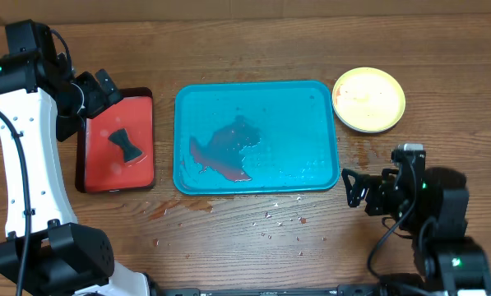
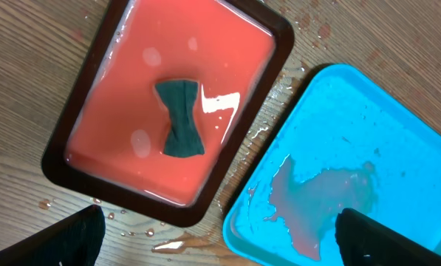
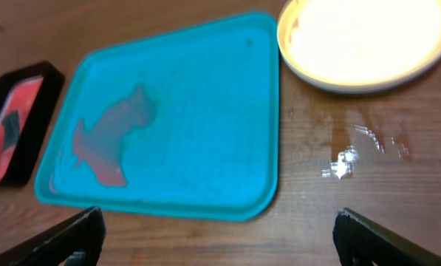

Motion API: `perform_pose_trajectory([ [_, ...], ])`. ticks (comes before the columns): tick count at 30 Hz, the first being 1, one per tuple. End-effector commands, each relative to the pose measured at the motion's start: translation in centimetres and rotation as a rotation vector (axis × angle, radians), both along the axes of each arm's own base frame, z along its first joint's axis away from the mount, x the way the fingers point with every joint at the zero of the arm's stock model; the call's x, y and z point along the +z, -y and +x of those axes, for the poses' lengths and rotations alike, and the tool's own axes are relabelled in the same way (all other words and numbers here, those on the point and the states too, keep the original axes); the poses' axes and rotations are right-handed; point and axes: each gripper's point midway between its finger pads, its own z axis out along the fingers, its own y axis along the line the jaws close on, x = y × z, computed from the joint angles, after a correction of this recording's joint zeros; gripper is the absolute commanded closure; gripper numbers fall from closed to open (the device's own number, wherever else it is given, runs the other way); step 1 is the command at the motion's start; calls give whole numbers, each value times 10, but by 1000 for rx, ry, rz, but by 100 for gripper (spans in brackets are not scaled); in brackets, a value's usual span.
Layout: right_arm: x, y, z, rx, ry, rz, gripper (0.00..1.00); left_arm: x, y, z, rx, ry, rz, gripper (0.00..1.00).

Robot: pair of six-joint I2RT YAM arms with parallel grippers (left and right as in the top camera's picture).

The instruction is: Clean dirty plates on tray and stack at the side

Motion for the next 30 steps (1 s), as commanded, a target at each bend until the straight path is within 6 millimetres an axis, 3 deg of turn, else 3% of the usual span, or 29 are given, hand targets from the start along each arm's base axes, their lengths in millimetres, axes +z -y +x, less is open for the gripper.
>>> perform_pose_trajectory([
  [1,-9,-2,-4,9,72,3,0,0,3,2,-23,3,2,0],
  [9,-15,-1,-3,4,310,8,0,0,3,2,-23,3,2,0],
  [17,-6,-1,-2,3,518,14,0,0,3,2,-23,3,2,0],
  [30,6,8,1,-48,695,2,0,0,3,2,-23,3,2,0],
])
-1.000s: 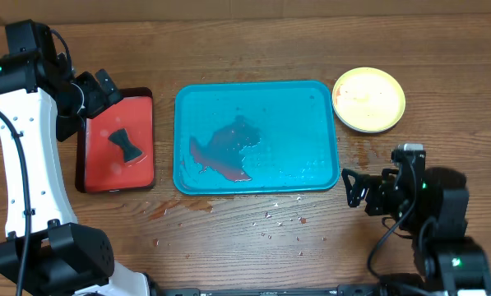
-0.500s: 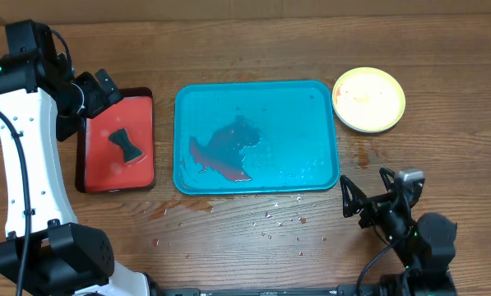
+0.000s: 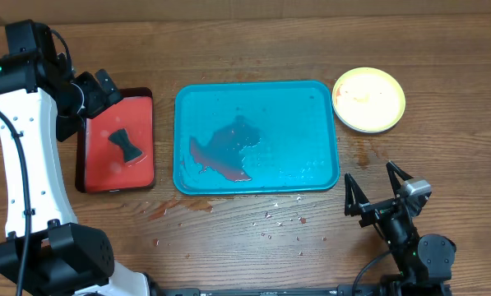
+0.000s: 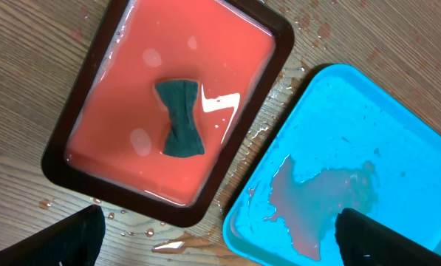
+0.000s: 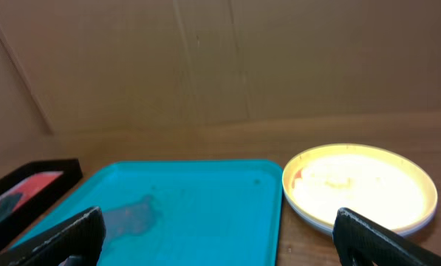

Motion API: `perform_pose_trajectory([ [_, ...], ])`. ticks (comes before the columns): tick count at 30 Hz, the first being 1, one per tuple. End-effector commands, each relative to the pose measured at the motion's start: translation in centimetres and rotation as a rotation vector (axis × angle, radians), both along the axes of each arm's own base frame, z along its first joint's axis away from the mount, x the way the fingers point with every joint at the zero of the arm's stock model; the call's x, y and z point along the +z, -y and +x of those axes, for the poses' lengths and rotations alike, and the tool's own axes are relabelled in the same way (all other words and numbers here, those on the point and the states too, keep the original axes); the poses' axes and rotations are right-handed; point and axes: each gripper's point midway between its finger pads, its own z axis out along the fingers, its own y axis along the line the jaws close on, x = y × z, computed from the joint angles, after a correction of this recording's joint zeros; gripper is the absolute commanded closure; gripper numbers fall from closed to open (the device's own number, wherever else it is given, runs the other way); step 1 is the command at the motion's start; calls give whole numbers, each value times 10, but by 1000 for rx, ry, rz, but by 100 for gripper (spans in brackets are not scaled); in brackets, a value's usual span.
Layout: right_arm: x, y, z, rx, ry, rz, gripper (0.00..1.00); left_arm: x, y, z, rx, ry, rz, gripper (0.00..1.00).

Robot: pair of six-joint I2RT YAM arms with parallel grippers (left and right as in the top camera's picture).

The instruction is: Clean dirty plates on tray and stack at the side

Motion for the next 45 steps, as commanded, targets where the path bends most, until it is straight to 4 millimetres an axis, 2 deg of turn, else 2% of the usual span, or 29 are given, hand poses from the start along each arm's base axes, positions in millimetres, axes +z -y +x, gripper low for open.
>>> perform_pose_trajectory([
  [1,-4,3,3,-20,27,1,0,0,3,2,-22,4,2,0],
  [7,-4,15,7,-92,37,2,0,0,3,2,-23,4,2,0],
  [11,-15,27,9,-163,-6,-3,0,0,3,2,-23,4,3,0],
  [14,-16,31,10,-189,-5,-20,0,0,3,2,-23,4,3,0],
  [45,-15,31,10,-188,-1,-33,0,0,3,2,-23,4,3,0],
])
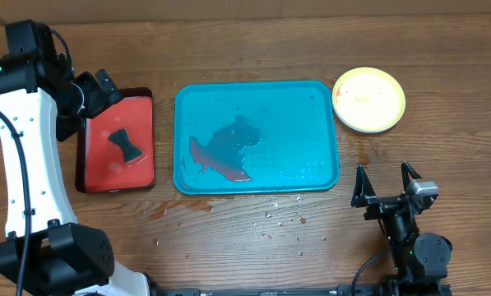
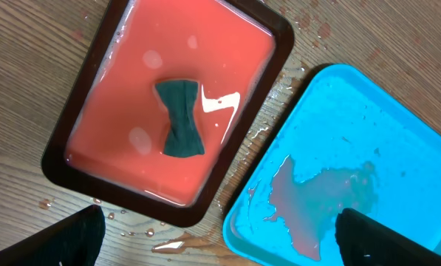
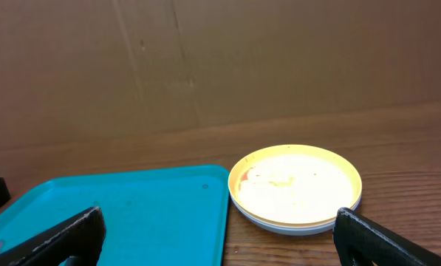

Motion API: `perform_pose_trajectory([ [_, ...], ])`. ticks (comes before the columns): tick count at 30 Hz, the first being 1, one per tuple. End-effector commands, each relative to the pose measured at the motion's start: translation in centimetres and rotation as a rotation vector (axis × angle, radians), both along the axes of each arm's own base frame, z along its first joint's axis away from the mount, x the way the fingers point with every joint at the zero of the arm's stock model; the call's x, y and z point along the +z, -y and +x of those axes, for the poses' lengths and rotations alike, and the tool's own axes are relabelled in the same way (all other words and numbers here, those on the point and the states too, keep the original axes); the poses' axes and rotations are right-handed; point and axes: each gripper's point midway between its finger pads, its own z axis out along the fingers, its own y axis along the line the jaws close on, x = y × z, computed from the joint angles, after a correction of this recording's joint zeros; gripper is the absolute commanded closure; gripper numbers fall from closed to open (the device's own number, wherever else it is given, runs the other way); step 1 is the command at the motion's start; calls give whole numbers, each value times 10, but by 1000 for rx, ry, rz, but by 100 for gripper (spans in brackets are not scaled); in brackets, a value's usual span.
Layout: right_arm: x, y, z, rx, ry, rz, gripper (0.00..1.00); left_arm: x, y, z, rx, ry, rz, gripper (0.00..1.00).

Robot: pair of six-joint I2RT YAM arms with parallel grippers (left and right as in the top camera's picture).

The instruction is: Clean dirty plates on tray and stack at the side

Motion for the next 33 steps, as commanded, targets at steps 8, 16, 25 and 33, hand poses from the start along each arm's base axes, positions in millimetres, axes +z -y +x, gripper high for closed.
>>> perform_pose_trajectory([
  [8,-2,1,0,-5,4,-4,0,-1,7,-7,-42,-30,-4,0],
  [16,-2,1,0,-5,4,-4,0,0,53,-13,-262,139,77,0],
  [25,-2,1,0,-5,4,-4,0,-33,90,-60,-379,413,141,0],
  [33,-2,1,0,-5,4,-4,0,-53,93,-106,-370,584,180,0],
])
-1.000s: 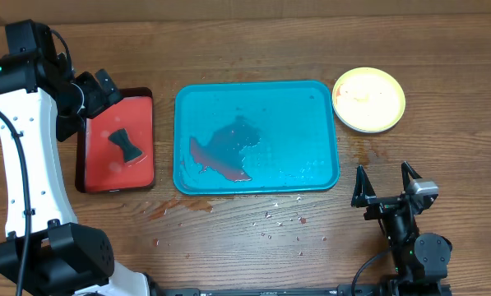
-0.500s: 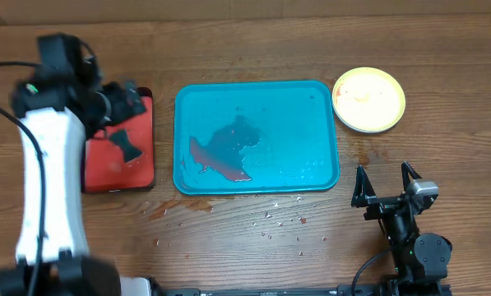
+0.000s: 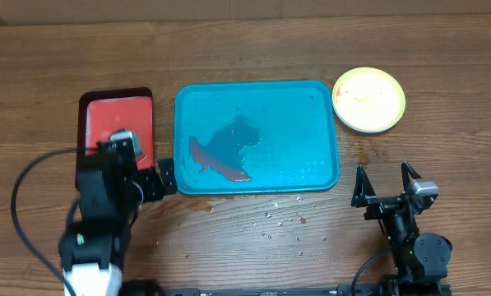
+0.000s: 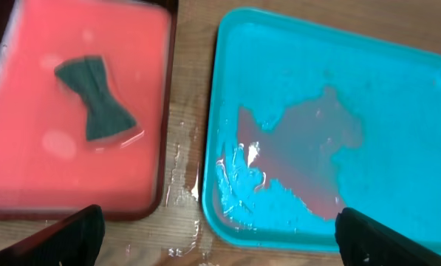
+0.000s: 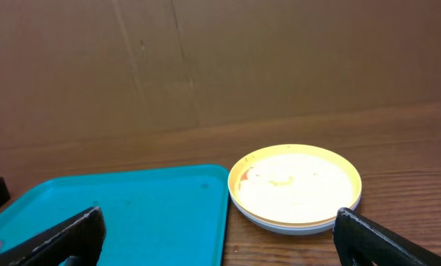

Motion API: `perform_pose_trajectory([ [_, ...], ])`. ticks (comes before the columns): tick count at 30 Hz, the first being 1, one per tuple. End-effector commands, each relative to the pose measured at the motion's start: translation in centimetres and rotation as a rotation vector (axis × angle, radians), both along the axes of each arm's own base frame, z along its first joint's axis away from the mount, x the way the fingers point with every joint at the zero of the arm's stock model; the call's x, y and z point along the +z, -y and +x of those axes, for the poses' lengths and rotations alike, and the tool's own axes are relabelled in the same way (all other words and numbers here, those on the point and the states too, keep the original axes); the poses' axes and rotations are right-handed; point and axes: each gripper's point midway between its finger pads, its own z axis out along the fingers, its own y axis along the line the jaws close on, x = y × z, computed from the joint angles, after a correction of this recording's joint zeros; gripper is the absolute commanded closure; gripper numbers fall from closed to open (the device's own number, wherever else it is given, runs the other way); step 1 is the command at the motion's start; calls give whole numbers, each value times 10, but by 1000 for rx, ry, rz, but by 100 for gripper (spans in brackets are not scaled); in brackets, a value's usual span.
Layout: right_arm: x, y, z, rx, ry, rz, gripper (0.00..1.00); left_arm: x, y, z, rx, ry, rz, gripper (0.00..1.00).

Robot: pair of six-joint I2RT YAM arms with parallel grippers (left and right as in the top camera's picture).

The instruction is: Clean dirty plates on tray and stack at the side

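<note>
A stack of yellow plates (image 3: 368, 99) sits on the table right of the blue tray (image 3: 327, 168); its top plate (image 5: 294, 183) has a small red smear at the left rim. A reddish puddle (image 4: 301, 148) lies on the blue tray's left half. A dark sponge (image 4: 94, 107) lies in pink liquid in the red tray (image 4: 28, 177). My left gripper (image 3: 160, 181) (image 4: 220, 240) hangs open over the gap between the two trays. My right gripper (image 3: 384, 186) (image 5: 220, 240) is open, low at the front right, facing the plates.
Water drops and wet streaks (image 3: 278, 218) spot the wood in front of the blue tray. A brown cardboard wall (image 5: 205, 59) stands behind the table. In the overhead view the left arm covers the red tray's front part.
My left arm has come down from the back left to the front, and its gripper now sits by the red tray's front right corner. The right arm has not moved.
At first my right gripper looked down at the blue tray's right front corner and the plates. It then stood lower at the table's front, facing level, then slightly further right. The left gripper stayed above the red tray until its latest shift forward.
</note>
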Motion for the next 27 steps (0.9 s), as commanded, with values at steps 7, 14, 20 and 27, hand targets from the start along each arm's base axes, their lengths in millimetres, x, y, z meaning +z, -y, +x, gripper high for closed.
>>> perform_pose_trajectory([
  [7,-2,1,0,-5,4,-3,0,1,8,-11,-32,264,-8,1],
  [14,-2,1,0,-5,5,-3,0,8,26,-20,-112,437,-30,0],
  [20,-2,1,0,-5,5,-3,0,19,33,-27,-142,574,-31,0],
  [27,-2,1,0,-5,5,-3,0,25,33,-26,-145,714,-25,0],
])
